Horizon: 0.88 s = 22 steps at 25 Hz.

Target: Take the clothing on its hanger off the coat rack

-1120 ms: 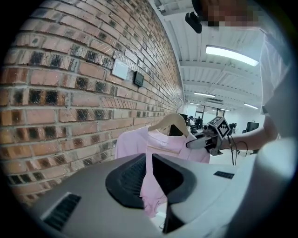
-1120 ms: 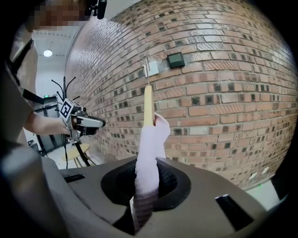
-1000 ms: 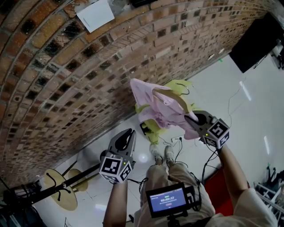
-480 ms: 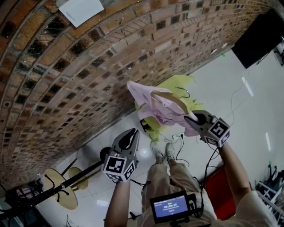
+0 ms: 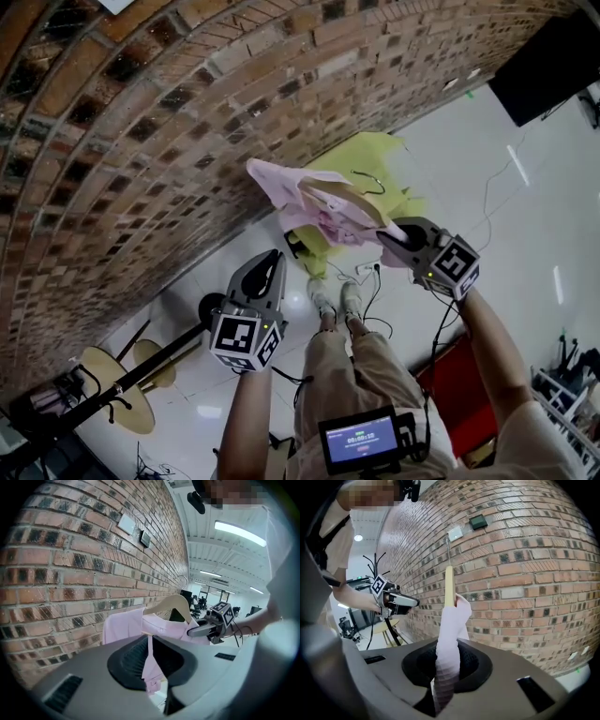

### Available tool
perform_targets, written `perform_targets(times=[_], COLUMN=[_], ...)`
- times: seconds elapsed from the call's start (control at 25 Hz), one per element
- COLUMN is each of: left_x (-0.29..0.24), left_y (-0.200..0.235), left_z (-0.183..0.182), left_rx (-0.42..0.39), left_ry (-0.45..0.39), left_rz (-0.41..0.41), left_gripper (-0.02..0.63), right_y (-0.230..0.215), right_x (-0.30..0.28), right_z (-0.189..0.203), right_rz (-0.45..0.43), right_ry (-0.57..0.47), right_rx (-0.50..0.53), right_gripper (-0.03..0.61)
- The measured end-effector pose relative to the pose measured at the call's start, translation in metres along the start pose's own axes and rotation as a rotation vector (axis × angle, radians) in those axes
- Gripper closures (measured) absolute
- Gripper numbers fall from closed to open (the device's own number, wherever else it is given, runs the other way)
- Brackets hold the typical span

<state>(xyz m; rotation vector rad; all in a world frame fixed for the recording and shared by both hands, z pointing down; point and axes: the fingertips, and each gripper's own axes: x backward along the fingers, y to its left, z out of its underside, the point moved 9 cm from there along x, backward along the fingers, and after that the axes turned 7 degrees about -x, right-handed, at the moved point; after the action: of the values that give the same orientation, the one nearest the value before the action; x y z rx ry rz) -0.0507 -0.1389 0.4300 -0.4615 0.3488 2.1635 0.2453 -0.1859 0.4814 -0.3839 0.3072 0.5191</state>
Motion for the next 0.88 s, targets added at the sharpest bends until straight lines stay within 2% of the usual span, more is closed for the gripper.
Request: perform_targets(times=[0.32, 0.88], left_x=[-0.03, -0.1], left_y=[0.015, 0.033], left_z=[0.036, 0.094], left_rx=[0.034, 0.058], left_ry=[0.01, 0.062], left_rz=[-0.006, 0.009], left_gripper=[0.578, 0.578], right_y=[-0.002, -0.034], right_x=[-0.022, -0.069], right_z=[0.03, 0.095], right_rz=[-0.013, -0.009], right_ry=[0.067, 0.066], right_rx=[0.004, -0.068], right_gripper=[0.558, 0.558])
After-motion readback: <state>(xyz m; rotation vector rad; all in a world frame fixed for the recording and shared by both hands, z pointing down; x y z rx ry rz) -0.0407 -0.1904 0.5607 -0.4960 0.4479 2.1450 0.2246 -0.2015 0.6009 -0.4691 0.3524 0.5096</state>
